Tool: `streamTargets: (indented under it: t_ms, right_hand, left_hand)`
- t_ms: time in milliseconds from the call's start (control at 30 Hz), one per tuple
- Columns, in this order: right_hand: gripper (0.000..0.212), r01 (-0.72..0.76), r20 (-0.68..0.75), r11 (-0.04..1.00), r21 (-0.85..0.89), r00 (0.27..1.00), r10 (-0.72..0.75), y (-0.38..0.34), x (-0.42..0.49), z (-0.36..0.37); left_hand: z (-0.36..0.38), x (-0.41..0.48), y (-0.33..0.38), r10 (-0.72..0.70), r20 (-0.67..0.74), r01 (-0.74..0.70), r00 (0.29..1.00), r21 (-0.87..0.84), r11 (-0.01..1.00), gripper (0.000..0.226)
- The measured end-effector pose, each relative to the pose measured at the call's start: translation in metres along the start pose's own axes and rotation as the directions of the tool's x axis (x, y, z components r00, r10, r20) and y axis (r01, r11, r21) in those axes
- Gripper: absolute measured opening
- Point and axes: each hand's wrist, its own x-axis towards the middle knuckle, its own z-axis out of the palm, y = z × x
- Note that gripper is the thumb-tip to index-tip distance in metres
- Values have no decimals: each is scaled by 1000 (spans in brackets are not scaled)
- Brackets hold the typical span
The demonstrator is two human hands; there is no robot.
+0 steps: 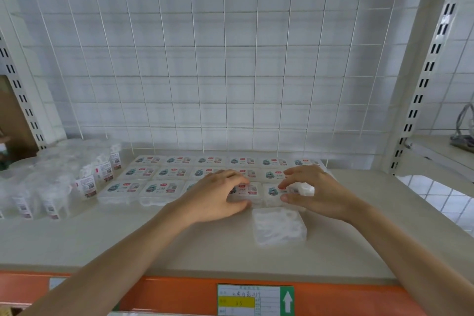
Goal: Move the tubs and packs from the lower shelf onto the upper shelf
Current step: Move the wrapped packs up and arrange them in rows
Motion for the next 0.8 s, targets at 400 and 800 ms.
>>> streamTargets:
  t_ms: [400,800]
  right_hand:
    - [50,191,-65,982,-13,979,-191,-26,-5,-7]
    - [61,195,147,976,-98,973,-180,-38,-8,1]
  left_hand:
    - [-3,2,-3,-16,30,18,999,-68,997,46]
    - [-6,1,-7,-11,-42,5,999,-140,990,38]
